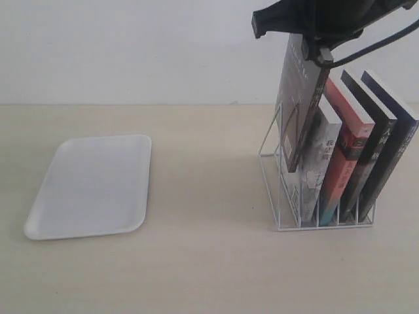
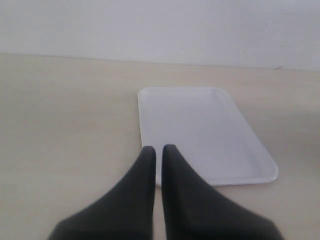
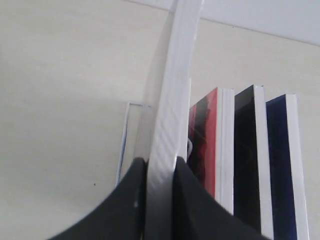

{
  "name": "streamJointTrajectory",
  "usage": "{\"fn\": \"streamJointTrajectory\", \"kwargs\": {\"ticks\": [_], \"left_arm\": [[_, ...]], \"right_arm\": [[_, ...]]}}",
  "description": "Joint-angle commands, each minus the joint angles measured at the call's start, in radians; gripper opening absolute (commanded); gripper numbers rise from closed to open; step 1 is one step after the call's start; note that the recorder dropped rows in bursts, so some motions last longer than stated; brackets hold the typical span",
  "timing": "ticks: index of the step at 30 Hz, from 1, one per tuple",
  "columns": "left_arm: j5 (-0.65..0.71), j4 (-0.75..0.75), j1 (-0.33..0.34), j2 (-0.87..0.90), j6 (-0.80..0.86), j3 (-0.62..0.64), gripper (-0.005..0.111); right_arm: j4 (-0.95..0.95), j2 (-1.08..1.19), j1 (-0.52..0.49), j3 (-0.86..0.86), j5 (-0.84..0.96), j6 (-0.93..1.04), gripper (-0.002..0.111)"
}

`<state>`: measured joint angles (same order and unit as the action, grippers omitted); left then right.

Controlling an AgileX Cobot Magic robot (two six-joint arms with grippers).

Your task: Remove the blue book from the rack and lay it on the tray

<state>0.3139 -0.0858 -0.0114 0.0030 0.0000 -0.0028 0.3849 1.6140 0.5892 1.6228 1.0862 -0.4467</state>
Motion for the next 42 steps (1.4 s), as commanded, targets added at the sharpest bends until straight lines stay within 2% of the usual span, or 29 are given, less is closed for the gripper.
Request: {"fn": "streamJointTrajectory", "kwargs": {"ticks": [1,23,42], "left_arm": [[-0.006,0.0,0.003,-0.003,-0.008,0.003,0.005],[-0.006,0.0,0.003,-0.003,-0.008,0.003,0.005],[-0.006,0.0,0.003,-0.003,-0.008,0.003,0.005]], "right_arm": [[0.036,-0.053,-0.001,0.006,-0.011,-0.013,0.0],[-0.023,-0.046,-0.001,0.087,0.088,-0.018,0.0],[-0.012,0.066,-0.001,-0.047,-0.03,-0.053,0.0]]}}
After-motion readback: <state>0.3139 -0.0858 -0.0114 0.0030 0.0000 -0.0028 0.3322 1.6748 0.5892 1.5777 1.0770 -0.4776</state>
